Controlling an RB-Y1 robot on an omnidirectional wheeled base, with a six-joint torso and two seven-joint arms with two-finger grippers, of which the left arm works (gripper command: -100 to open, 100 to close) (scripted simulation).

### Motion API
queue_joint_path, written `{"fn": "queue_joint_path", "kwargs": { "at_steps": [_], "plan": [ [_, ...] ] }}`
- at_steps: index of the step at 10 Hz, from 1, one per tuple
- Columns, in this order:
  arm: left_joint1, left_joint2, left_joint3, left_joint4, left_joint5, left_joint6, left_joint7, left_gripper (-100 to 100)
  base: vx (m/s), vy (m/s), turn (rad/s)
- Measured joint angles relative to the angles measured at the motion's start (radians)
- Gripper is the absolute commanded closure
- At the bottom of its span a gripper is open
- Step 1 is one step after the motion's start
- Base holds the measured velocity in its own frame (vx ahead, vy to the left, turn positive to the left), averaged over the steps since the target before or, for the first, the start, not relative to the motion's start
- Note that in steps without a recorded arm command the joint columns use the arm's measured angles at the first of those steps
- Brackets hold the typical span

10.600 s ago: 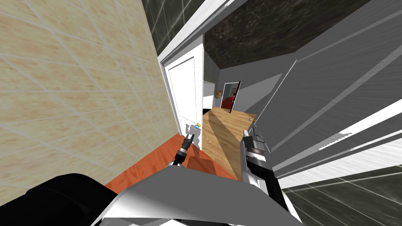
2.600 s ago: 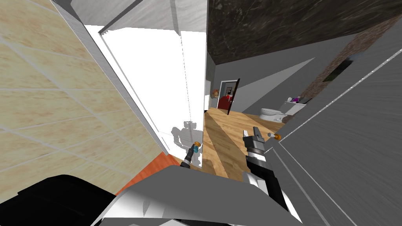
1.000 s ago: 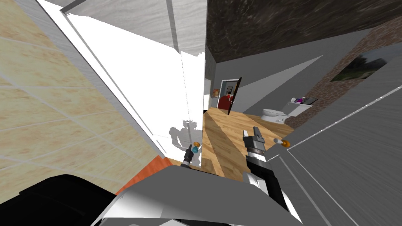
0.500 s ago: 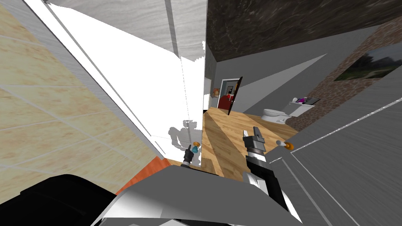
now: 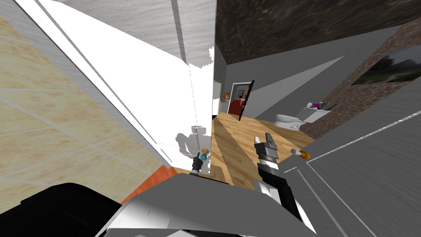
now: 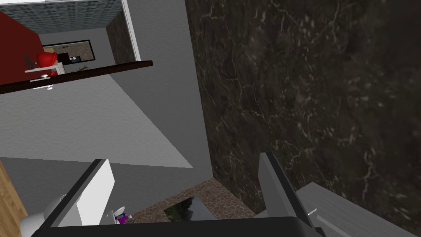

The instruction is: Push the door open

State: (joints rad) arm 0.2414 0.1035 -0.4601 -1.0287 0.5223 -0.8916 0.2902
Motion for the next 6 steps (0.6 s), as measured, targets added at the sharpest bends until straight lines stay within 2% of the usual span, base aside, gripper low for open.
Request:
{"fn": "queue_joint_path", "kwargs": {
  "at_steps": [2, 4, 6],
  "plan": [
    [-0.007, 0.000, -0.006, 0.017, 0.018, -0.012, 0.050, 100, 0.028, -0.015, 0.003],
    [-0.001, 0.001, -0.007, 0.000, 0.032, -0.001, 0.069, 100, 0.050, -0.008, 0.001],
    [0.003, -0.007, -0.015, 0.005, 0.054, -0.008, 0.113, 100, 0.047, -0.010, 0.002]
  ]
}}
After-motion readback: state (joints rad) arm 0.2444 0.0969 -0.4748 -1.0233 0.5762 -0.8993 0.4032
